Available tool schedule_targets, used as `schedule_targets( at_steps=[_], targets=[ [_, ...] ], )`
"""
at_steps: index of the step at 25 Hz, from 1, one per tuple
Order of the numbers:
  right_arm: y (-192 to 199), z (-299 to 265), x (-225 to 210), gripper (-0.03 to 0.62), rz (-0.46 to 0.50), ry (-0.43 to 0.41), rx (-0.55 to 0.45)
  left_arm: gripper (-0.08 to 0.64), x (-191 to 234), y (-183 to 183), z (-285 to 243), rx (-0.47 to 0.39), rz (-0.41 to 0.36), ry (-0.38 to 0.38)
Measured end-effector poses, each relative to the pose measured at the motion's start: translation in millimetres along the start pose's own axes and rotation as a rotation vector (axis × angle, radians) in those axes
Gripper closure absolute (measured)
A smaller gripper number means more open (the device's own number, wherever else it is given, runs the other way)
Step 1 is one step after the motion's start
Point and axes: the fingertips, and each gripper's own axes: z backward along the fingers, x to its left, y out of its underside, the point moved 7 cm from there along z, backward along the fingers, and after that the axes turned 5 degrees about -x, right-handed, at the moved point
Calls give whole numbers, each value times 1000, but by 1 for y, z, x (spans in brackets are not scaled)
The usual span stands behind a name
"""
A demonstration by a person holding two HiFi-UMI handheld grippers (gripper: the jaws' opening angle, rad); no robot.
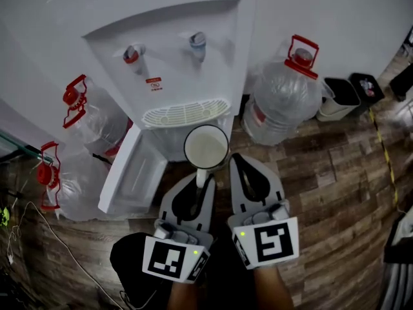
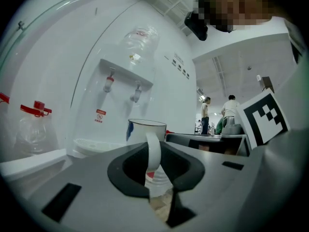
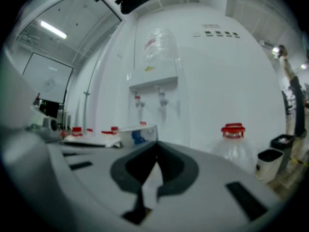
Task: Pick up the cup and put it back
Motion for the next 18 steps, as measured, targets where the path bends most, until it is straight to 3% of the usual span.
schedule_targets(
  at_steps=[9, 14, 18],
  targets=[
    [-67, -4, 15, 569, -6, 27, 73, 494, 0, -72, 4, 78, -19, 50],
    [-145, 10, 15, 569, 20, 57, 100, 494, -17, -141, 6, 101, -73, 88],
    [-213, 14, 23, 569, 31, 26, 106, 494, -27, -207, 18, 134, -17, 49]
  ],
)
